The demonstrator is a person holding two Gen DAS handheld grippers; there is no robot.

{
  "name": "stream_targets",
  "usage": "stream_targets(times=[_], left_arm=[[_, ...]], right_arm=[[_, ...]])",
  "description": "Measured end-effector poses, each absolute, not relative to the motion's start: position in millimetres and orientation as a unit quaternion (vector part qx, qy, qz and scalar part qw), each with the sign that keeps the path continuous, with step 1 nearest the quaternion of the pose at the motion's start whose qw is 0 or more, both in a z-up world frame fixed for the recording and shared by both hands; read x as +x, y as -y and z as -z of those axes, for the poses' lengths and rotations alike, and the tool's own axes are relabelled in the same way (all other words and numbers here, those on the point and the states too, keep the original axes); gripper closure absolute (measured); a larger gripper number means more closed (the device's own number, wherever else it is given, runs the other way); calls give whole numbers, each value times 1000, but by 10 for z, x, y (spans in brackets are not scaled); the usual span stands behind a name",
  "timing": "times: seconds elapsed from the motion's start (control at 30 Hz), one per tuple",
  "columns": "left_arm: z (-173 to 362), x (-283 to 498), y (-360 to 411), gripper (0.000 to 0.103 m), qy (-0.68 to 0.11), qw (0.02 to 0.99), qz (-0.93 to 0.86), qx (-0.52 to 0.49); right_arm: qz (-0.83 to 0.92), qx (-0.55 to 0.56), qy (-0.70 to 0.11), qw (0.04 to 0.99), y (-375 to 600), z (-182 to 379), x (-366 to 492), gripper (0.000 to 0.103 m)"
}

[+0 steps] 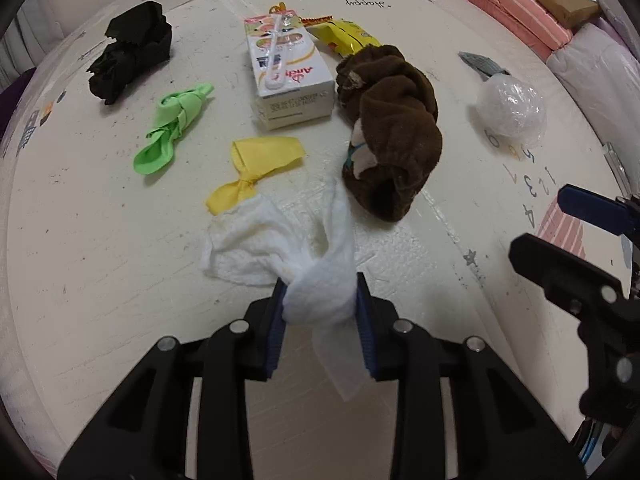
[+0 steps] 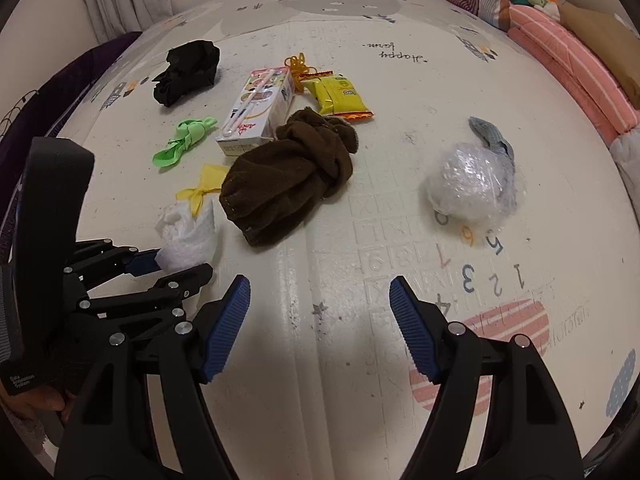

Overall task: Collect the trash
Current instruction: 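Grasp white tissue with left tool while right tool grasps the brown cloth, then carry the brown cloth in the right tool to the bin and release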

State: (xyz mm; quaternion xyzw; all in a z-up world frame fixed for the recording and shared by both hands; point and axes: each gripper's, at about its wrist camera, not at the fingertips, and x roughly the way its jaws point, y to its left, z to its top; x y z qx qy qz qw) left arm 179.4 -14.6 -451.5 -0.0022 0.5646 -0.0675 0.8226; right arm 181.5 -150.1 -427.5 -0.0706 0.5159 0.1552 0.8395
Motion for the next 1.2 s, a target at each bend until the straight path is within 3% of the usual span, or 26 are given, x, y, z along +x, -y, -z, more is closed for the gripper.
stream_targets(times=[0.43, 0.47, 0.5, 0.57, 0.9, 1.2], left_arm=[[4251, 1932, -417, 71, -527, 850, 14, -4], [4267, 1936, -427, 71, -528, 849, 13, -4], [4280, 1938, -415, 71, -528, 849, 13, -4], [4267, 1922, -429, 71, -529, 849, 16, -5], [3904, 1793, -295, 71, -521, 851, 59, -2], [3459, 1556, 292, 71, -504, 849, 150, 52]], right_arm=[[-165, -70, -504, 845, 935, 4424, 2379, 32], [-165, -75, -509, 841, 903, 4480, 2407, 58], [-167, -77, -517, 836, 881, 4535, 2429, 75], [-162, -70, -531, 829, 891, 4594, 2458, 89], [-136, -61, -517, 843, 1164, 4172, 2176, 93], [-79, -17, -499, 863, 1663, 3683, 1620, 93]])
